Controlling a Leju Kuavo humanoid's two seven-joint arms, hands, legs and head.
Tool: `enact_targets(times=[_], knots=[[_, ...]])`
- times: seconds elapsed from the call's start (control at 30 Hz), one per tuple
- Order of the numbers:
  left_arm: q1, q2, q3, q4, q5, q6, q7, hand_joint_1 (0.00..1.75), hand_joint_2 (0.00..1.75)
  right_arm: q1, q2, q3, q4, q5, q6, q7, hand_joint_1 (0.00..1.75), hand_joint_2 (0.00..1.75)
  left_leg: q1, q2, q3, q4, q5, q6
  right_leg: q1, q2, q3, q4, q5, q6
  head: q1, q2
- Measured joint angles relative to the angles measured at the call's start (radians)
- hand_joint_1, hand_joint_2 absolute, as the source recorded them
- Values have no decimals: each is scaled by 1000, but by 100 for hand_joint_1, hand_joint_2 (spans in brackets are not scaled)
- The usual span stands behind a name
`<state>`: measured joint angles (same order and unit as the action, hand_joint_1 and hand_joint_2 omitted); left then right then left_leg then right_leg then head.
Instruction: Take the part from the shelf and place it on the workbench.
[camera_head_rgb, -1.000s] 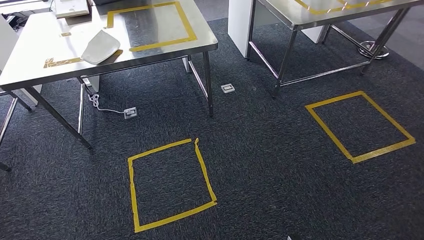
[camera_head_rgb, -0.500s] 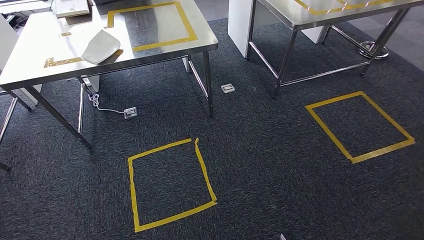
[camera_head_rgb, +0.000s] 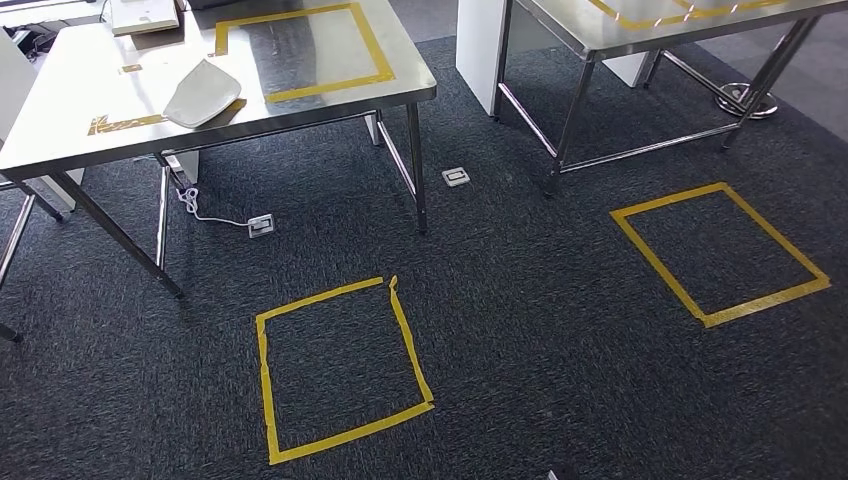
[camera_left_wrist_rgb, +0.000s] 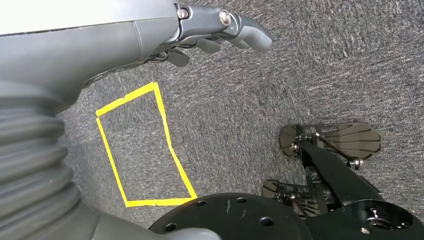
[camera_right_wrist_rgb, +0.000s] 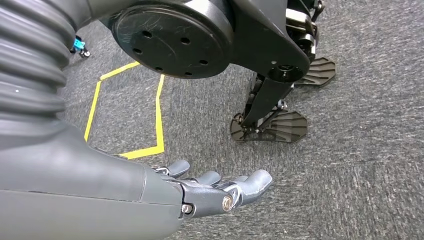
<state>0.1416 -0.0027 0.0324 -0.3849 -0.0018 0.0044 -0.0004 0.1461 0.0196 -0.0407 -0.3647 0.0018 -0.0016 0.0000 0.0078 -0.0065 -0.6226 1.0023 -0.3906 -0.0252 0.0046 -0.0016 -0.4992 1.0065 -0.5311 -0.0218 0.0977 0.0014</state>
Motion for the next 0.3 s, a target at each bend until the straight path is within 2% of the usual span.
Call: enact_targets(times=[0.3], knots=[[1, 0, -3, -3, 0, 0, 0, 0, 0, 1, -2, 11, -1, -1, 0, 0, 0, 0, 0, 0, 0, 0, 0, 0, 0, 0, 0, 0, 0, 0, 0, 0]])
